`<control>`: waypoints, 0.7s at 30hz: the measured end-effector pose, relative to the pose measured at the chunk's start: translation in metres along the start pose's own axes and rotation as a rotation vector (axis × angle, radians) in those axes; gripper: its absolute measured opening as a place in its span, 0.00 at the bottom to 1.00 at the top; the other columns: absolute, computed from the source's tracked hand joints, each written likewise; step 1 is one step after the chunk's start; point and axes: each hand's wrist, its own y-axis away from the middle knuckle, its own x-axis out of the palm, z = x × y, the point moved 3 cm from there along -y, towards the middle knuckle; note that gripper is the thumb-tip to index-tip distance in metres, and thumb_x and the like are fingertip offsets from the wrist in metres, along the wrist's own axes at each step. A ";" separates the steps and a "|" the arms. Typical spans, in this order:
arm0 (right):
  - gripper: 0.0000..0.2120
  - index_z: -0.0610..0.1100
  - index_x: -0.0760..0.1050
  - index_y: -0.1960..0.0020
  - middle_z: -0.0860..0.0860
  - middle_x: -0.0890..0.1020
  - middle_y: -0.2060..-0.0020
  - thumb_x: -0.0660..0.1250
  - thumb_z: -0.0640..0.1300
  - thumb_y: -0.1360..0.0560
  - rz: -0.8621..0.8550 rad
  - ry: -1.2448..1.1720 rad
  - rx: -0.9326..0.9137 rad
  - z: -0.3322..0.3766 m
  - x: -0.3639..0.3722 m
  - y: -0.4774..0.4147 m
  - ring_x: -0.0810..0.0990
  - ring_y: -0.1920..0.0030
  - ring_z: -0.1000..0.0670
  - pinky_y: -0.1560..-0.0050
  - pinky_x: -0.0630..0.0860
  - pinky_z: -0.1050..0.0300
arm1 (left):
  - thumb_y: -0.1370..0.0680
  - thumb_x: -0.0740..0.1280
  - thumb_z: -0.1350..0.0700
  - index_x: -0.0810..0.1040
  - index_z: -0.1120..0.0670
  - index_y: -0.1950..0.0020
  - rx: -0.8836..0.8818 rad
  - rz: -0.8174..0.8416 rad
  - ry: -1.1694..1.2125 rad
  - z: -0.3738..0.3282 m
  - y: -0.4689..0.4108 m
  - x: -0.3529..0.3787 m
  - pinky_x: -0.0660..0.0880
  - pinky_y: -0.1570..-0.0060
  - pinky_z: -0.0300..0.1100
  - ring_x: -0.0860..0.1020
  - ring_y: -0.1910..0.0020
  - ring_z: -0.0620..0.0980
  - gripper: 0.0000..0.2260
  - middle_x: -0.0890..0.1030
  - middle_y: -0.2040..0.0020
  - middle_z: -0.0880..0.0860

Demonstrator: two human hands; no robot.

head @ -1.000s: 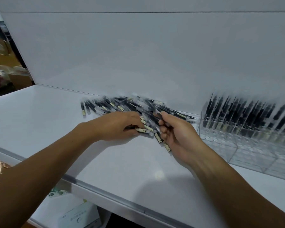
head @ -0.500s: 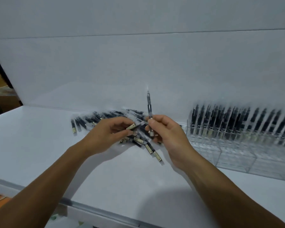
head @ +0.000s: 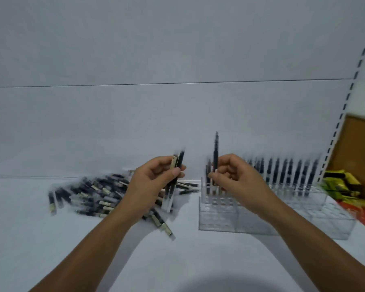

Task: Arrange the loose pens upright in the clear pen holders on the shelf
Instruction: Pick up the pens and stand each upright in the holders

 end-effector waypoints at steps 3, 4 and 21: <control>0.06 0.51 0.75 0.51 0.49 0.80 0.61 0.70 0.44 0.24 -0.045 0.071 -0.001 -0.017 -0.043 0.004 0.80 0.58 0.46 0.52 0.78 0.44 | 0.23 0.66 0.63 0.79 0.58 0.45 -0.027 -0.001 0.073 0.002 -0.008 0.029 0.79 0.57 0.37 0.84 0.54 0.49 0.08 0.86 0.52 0.52; 0.04 0.52 0.76 0.52 0.49 0.81 0.60 0.70 0.44 0.24 -0.065 0.087 -0.007 -0.021 -0.056 0.005 0.81 0.57 0.46 0.52 0.79 0.43 | 0.23 0.66 0.62 0.79 0.57 0.45 -0.036 0.006 0.091 0.003 -0.011 0.039 0.79 0.56 0.38 0.84 0.53 0.49 0.08 0.86 0.52 0.52; 0.02 0.48 0.80 0.52 0.47 0.84 0.61 0.68 0.45 0.23 -0.418 0.271 0.002 -0.064 -0.133 0.000 0.83 0.55 0.47 0.52 0.81 0.48 | 0.28 0.68 0.57 0.79 0.56 0.44 -0.140 0.138 0.402 0.024 -0.040 0.158 0.79 0.51 0.41 0.83 0.48 0.48 0.14 0.85 0.48 0.51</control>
